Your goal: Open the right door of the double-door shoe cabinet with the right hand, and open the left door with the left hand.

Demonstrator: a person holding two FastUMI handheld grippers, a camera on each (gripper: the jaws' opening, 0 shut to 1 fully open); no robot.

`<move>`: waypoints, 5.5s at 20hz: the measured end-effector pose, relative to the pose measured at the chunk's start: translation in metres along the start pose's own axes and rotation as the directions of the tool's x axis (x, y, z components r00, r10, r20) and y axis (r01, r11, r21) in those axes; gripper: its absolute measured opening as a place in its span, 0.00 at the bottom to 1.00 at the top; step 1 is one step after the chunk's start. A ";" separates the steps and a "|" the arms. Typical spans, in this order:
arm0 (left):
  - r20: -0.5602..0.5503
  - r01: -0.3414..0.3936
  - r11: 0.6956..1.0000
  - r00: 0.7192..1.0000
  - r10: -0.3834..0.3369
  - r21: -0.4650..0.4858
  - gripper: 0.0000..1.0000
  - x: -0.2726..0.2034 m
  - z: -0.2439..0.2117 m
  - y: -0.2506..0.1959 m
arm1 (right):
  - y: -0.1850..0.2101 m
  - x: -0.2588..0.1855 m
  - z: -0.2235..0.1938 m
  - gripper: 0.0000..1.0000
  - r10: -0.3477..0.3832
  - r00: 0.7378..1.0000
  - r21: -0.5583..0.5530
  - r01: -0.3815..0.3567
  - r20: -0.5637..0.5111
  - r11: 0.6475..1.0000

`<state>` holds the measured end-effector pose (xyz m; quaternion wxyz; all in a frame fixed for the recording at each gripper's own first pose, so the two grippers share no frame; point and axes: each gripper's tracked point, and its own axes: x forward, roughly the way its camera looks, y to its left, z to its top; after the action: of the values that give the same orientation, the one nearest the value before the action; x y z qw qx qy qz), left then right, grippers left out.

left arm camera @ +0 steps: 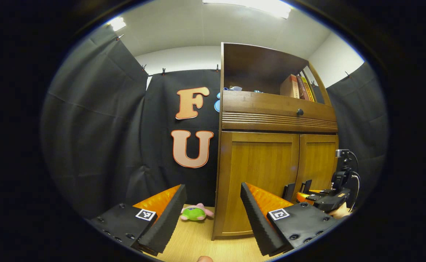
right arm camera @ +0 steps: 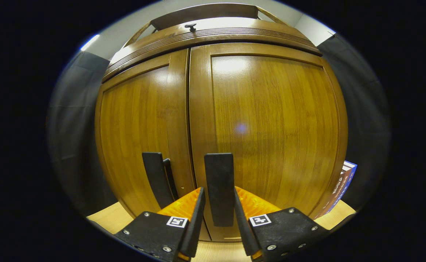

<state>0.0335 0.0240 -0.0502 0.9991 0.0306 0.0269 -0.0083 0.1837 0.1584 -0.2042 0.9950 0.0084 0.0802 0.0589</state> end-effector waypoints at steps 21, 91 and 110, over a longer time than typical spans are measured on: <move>0.004 -0.028 1.000 1.000 0.028 0.009 0.99 -0.036 0.011 -0.002 | -0.012 -0.078 -0.004 0.29 0.050 0.999 -0.034 -0.049 0.016 0.998; -0.127 0.204 0.978 0.970 -0.208 -0.050 0.97 -0.007 -0.059 -0.182 | -0.269 -0.264 0.014 0.00 -0.167 0.986 0.040 0.167 0.020 0.985; -0.183 0.263 0.964 0.946 -0.266 -0.040 0.95 0.107 -0.143 -0.253 | -0.348 -0.282 0.024 0.50 -0.372 0.925 0.020 0.372 0.075 0.928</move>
<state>0.1281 -0.2213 -0.2138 0.9823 0.0200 0.1242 -0.1391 -0.0490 -0.2205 -0.1451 0.9904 -0.0020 0.0417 -0.1316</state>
